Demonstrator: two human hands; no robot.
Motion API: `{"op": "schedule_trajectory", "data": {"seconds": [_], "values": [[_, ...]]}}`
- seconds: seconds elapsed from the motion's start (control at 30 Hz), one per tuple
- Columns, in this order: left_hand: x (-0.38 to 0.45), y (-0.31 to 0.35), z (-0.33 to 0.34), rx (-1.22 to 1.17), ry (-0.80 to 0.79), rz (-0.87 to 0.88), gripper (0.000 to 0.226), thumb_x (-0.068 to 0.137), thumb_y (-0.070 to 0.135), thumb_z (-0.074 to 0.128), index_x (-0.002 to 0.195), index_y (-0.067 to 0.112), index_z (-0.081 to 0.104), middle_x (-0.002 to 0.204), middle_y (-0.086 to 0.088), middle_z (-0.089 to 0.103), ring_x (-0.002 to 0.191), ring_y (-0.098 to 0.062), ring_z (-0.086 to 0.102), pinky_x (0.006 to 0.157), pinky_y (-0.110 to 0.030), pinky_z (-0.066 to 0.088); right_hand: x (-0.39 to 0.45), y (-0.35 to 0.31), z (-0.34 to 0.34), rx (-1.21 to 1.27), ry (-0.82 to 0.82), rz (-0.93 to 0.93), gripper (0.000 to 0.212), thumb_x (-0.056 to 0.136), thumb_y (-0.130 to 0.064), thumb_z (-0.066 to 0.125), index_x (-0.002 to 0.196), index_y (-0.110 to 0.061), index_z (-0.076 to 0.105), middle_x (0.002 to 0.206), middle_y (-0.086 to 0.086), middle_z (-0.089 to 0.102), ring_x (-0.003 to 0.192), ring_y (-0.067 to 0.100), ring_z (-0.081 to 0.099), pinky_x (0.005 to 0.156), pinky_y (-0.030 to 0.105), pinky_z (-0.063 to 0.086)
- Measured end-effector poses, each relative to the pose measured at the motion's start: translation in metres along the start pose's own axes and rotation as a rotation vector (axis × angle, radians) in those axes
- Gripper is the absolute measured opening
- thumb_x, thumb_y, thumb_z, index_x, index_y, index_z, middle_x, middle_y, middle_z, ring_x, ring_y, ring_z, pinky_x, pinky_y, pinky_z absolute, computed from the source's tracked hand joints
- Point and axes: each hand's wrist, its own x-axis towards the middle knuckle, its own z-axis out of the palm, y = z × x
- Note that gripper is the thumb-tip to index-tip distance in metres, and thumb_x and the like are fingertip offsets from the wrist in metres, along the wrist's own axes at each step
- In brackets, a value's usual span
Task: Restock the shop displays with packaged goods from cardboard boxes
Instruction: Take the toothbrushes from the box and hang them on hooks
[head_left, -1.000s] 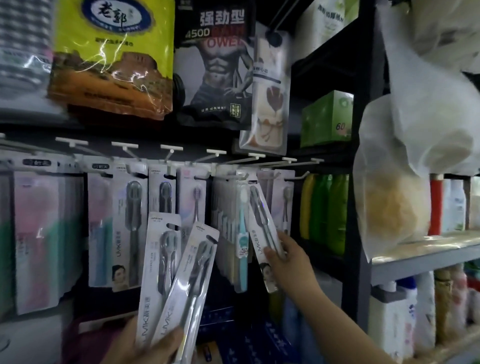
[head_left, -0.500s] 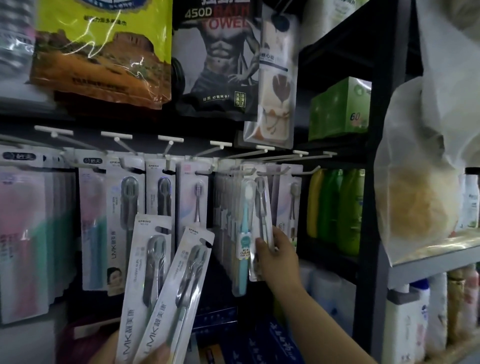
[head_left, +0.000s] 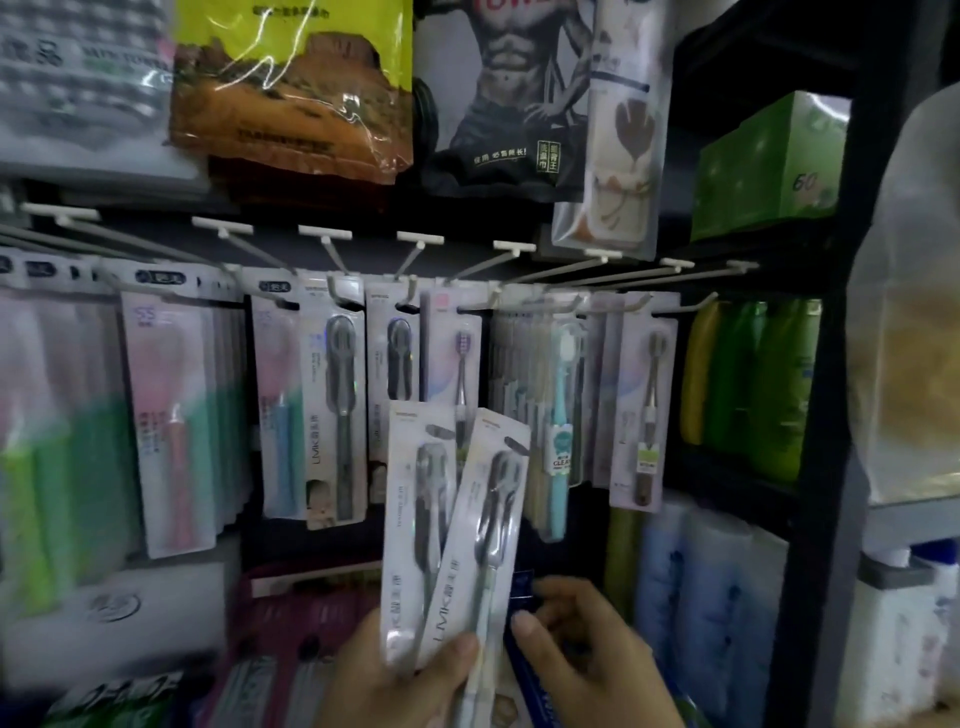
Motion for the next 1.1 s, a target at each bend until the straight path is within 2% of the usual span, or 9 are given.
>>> {"op": "schedule_trajectory", "data": {"seconds": [0.07,0.17,0.33,0.43,0.5,0.63,0.8,0.93,1.1], "values": [[-0.007,0.012,0.01,-0.002,-0.064,-0.007,0.038,0.07,0.0,0.076,0.101,0.02,0.066,0.089,-0.001,0.076,0.092,-0.014,0.071,0.067,-0.01,0.05,-0.008,-0.004,0.005,0.047,-0.09,0.009,0.024,0.075,-0.045,0.07,0.091,-0.03,0.061,0.085,0.003,0.07,0.076,0.004,0.066,0.076,0.018,0.053],[-0.012,0.017,0.023,-0.025,-0.058,-0.035,0.025,0.079,-0.004,0.068,0.09,0.018,0.066,0.077,0.002,0.075,0.082,-0.008,0.072,0.06,-0.006,0.048,-0.008,-0.002,0.004,0.149,-0.083,0.025,0.02,0.078,-0.031,0.075,0.091,-0.021,0.065,0.086,0.004,0.072,0.085,0.018,0.068,0.081,0.031,0.055],[-0.017,0.019,0.037,-0.103,0.068,-0.157,0.016,0.078,0.014,0.074,0.087,0.027,0.074,0.083,0.006,0.076,0.075,0.001,0.07,0.06,-0.011,0.048,-0.01,-0.01,-0.009,0.271,-0.073,0.086,0.01,0.087,-0.018,0.067,0.095,-0.013,0.062,0.082,0.006,0.074,0.079,0.018,0.069,0.075,0.027,0.055],[-0.023,0.021,0.043,-0.05,0.121,-0.182,0.019,0.069,0.04,0.075,0.088,0.037,0.075,0.086,0.011,0.075,0.079,-0.002,0.069,0.078,-0.023,0.046,-0.013,-0.011,-0.019,0.293,-0.07,0.046,0.011,0.09,-0.01,0.062,0.101,-0.013,0.06,0.083,0.005,0.075,0.083,0.022,0.071,0.079,0.032,0.057],[-0.025,0.03,0.046,-0.078,0.189,-0.242,0.002,0.083,0.037,0.071,0.081,0.038,0.071,0.089,0.018,0.07,0.082,0.001,0.06,0.089,-0.025,0.038,-0.018,-0.009,-0.024,0.32,-0.015,0.022,0.015,0.091,-0.006,0.059,0.103,-0.015,0.059,0.082,0.0,0.075,0.076,0.015,0.071,0.069,0.026,0.055],[-0.024,0.033,0.035,-0.194,0.213,-0.306,0.014,0.093,0.019,0.056,0.083,0.026,0.061,0.091,0.007,0.061,0.08,-0.012,0.049,0.089,-0.027,0.031,-0.028,0.004,-0.043,0.283,0.253,-0.069,0.023,0.089,-0.006,0.06,0.097,-0.028,0.06,0.076,-0.019,0.072,0.062,-0.002,0.066,0.06,0.012,0.048],[-0.018,0.033,0.023,-0.209,0.221,-0.326,0.021,0.094,0.007,0.05,0.105,0.021,0.061,0.072,-0.003,0.072,0.068,-0.016,0.064,0.059,-0.027,0.046,-0.006,0.012,-0.085,0.087,0.345,-0.087,0.019,0.095,-0.015,0.053,0.109,-0.027,0.055,0.086,-0.016,0.066,0.077,0.0,0.064,0.069,0.018,0.049],[-0.017,0.029,0.017,-0.073,0.138,-0.255,0.017,0.087,0.022,0.066,0.1,0.034,0.063,0.085,0.004,0.075,0.096,-0.022,0.066,0.09,-0.041,0.046,0.027,0.001,-0.096,-0.008,0.27,-0.122,0.024,0.099,-0.018,0.048,0.12,-0.029,0.05,0.094,-0.016,0.062,0.086,0.001,0.062,0.062,0.014,0.049],[-0.01,0.044,0.019,-0.058,0.087,-0.176,0.024,0.094,0.005,0.048,0.104,0.021,0.062,0.069,0.005,0.074,0.061,-0.006,0.07,0.052,-0.015,0.051,0.062,-0.019,-0.095,-0.009,0.27,-0.142,0.031,0.1,-0.022,0.047,0.13,-0.027,0.05,0.096,-0.012,0.06,0.08,-0.004,0.057,0.051,0.007,0.041]]}}
